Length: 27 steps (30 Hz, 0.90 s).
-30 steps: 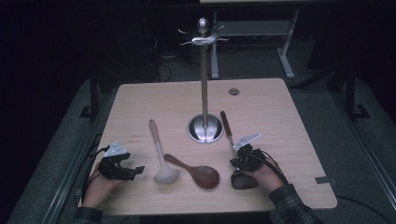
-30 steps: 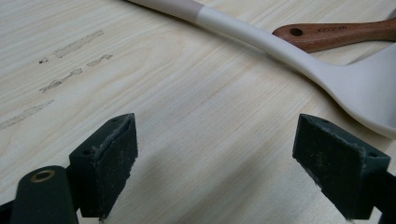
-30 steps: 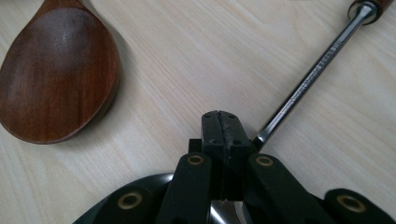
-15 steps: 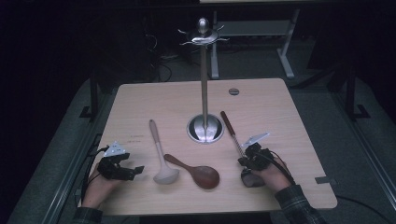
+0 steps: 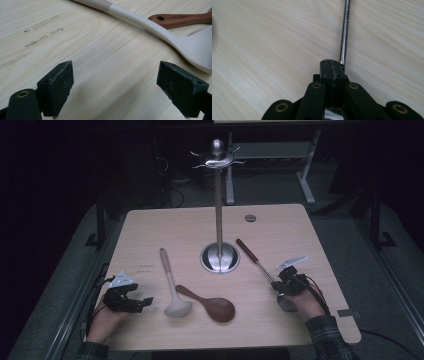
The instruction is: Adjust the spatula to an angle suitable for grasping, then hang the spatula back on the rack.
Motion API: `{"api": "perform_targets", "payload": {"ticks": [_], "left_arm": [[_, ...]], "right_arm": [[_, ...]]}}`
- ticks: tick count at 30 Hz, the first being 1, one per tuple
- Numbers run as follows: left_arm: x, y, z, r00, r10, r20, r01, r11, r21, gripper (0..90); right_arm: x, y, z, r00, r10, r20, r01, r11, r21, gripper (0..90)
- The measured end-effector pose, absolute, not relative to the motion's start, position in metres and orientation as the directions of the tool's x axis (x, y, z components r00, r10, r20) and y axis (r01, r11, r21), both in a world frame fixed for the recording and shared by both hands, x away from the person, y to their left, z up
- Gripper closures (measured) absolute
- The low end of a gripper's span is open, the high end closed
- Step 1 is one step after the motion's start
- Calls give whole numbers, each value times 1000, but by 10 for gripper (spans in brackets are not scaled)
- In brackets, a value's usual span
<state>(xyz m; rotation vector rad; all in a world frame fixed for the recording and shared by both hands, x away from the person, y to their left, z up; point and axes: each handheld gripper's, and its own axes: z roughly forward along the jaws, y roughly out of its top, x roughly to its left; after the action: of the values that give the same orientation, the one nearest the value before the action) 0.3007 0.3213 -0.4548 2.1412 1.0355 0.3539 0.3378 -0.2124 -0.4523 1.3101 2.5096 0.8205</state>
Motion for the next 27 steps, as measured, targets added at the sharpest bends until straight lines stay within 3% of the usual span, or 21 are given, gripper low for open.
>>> {"api": "perform_targets", "payload": {"ticks": [12, 19, 22, 27], "left_arm": [[301, 318, -455, 642, 765, -58, 569, -425, 704, 136], [300, 316, -454, 645, 762, -54, 567, -430, 703, 136], [300, 317, -454, 646, 762, -50, 564, -433, 703, 136], [300, 317, -454, 647, 761, -52, 563, -430, 706, 136]], "right_arm": [[346, -237, -453, -551, 832, 68, 709, 424, 563, 898], [347, -239, -441, -569, 817, 93, 675, 400, 619, 895], [352, -236, -434, -577, 810, 108, 669, 392, 632, 773], [363, -230, -421, -588, 803, 99, 650, 396, 648, 669]]}}
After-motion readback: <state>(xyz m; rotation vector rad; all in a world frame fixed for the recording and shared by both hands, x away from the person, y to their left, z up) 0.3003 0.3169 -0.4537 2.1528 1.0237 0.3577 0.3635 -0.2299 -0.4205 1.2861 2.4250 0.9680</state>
